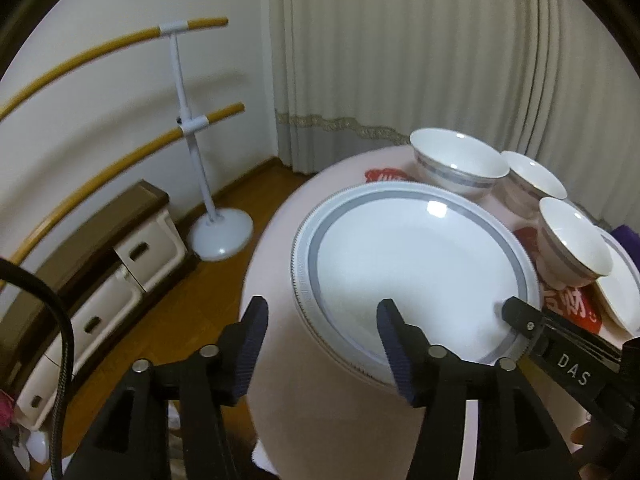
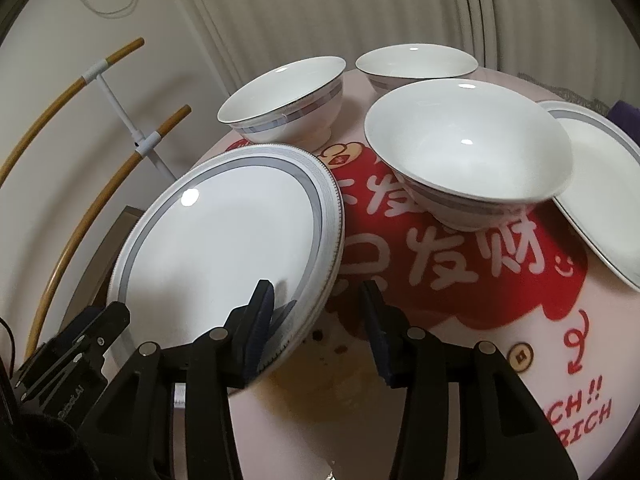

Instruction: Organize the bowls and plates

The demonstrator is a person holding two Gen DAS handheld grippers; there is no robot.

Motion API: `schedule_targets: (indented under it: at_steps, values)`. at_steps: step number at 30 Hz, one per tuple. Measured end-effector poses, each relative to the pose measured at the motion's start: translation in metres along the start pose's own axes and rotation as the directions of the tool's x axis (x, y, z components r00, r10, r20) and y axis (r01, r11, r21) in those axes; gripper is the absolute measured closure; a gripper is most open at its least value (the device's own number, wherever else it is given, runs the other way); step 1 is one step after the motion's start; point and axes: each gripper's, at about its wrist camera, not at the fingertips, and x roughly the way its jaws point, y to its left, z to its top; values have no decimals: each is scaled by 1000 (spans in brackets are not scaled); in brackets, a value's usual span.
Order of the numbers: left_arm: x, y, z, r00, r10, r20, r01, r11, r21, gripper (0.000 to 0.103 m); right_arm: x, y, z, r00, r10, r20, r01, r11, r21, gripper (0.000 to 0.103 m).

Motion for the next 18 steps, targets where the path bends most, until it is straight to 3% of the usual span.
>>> schedule_targets:
  at_steps: [6, 13, 16, 18]
  values:
    - [-36, -6, -14, 999, -14, 51, 14, 1000, -2, 39, -38, -10, -9, 999, 10, 44, -11, 1000, 4, 54]
    - [-90, -29, -29, 987, -72, 141, 68, 997, 30, 23, -105, -38, -16, 990, 9, 142, -9, 1000, 3, 39]
    - [-113, -47, -36, 978, -108, 181, 99, 993, 56, 9, -132, -54, -20, 982, 10, 186, -10, 1000, -1, 33]
    - [-127, -63, -41, 971, -129, 199, 111, 989, 99, 9, -147, -63, -22, 977, 5, 211, -4, 1000, -4, 28]
